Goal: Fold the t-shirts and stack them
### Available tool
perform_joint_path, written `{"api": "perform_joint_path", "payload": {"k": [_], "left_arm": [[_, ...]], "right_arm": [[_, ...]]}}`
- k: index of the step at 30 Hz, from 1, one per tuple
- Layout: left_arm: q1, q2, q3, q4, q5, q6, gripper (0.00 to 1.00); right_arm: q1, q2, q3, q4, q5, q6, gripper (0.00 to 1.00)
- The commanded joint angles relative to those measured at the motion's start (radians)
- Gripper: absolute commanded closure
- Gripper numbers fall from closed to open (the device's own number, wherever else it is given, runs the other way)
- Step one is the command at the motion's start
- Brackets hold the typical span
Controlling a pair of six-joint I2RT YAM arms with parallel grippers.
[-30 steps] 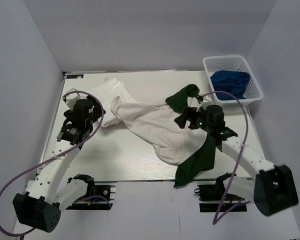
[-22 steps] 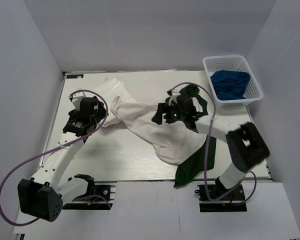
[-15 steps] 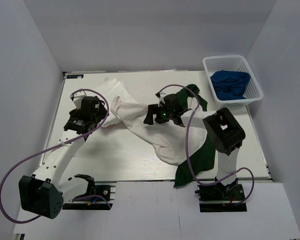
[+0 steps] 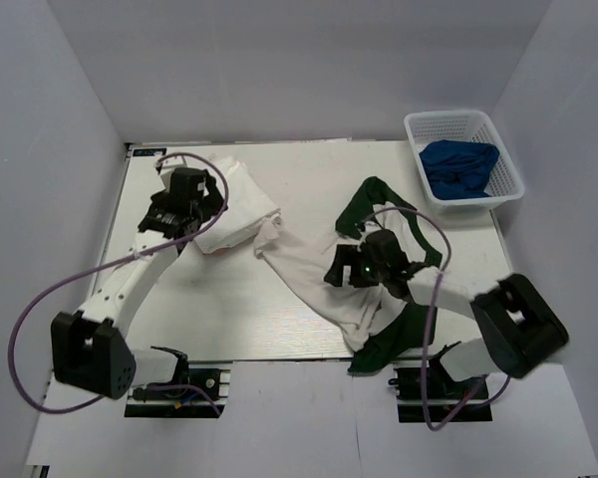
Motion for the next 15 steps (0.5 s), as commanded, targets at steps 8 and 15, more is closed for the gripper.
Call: {"api": "perform_joint_path", "payload": {"k": [8, 15], "left_arm": [[0.006, 0.540, 0.505, 0.042, 0.185, 0.415, 0.01], [-0.003, 0.741, 0.548, 0.050, 0.360, 0.698, 0.01]], "right_arm": [[-0.001, -0.256, -0.067, -0.459, 0.274, 0.042, 0.10], [-0.005, -0.296, -0.063, -0.349, 0.240, -0.008, 0.10]]}}
